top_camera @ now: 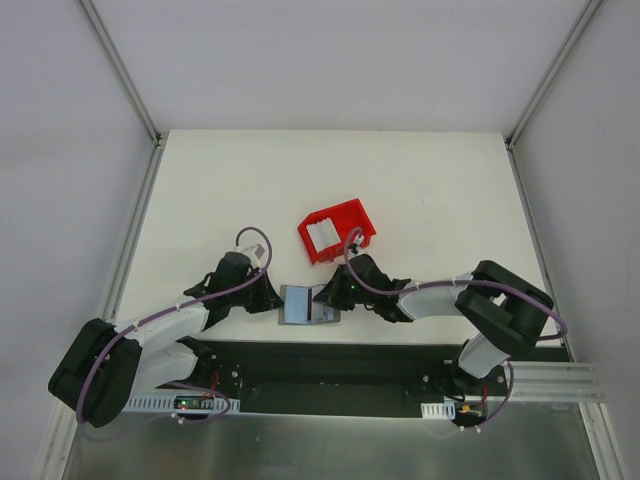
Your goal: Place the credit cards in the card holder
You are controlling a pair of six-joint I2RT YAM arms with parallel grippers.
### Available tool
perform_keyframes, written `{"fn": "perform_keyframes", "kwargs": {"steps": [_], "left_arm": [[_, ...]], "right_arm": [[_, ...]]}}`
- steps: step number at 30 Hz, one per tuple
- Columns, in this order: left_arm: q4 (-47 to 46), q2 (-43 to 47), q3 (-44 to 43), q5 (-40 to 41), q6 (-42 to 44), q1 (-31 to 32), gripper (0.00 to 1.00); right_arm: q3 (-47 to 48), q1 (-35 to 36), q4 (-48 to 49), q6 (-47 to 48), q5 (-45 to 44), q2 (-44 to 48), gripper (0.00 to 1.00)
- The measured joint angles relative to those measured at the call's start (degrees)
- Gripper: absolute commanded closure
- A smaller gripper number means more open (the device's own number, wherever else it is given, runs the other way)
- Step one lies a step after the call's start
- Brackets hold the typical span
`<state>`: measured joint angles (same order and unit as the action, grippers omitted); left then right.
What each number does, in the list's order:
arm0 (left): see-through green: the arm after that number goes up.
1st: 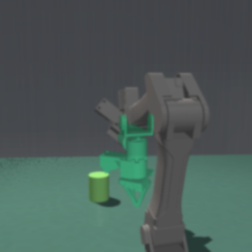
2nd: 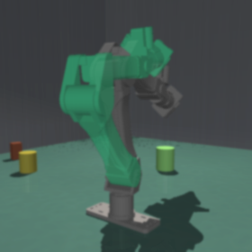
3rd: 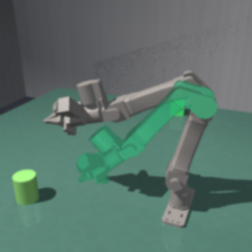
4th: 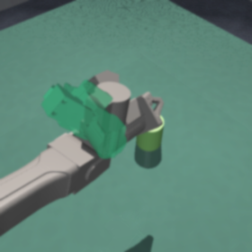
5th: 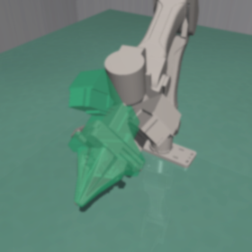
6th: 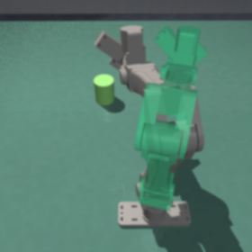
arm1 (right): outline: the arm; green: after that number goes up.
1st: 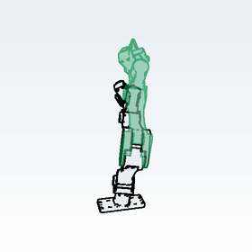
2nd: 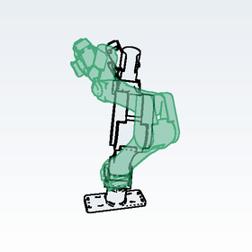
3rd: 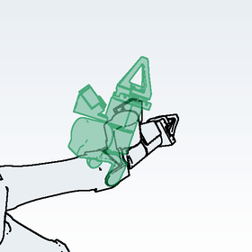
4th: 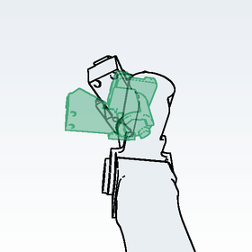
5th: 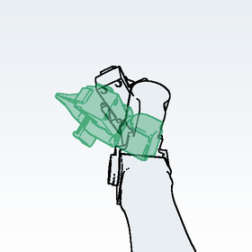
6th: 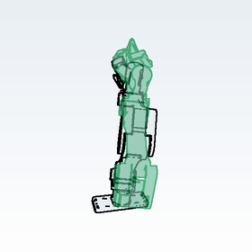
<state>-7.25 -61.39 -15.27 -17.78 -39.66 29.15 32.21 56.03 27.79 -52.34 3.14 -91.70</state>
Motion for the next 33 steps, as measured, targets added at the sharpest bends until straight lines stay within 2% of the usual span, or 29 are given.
{"fn": "perform_keyframes", "kwargs": {"steps": [22,26,30,31,32,33], "left_arm": [[0.07,0.00,0.00,0.04,0.00,0.00,1.00],[0.09,0.00,0.00,0.04,0.00,0.00,1.00],[0.22,0.33,0.07,0.13,0.00,0.00,1.00],[0.20,0.39,0.11,0.20,0.00,0.00,1.00],[0.17,0.39,0.13,0.24,0.00,0.00,1.00],[0.13,0.39,0.13,0.22,-0.02,0.00,1.00]], "right_arm": [[3.91,0.46,-1.53,-0.35,2.23,-3.54,1.00],[6.45,0.72,-1.53,-0.35,3.48,-6.25,0.96],[7.30,0.90,-2.60,-0.31,3.37,-6.73,0.73],[7.43,0.94,-3.58,0.02,2.97,-6.71,0.61],[7.52,0.96,-4.04,0.02,2.69,-6.45,0.53],[7.80,1.11,-5.03,0.15,2.27,-5.79,0.50]]}}
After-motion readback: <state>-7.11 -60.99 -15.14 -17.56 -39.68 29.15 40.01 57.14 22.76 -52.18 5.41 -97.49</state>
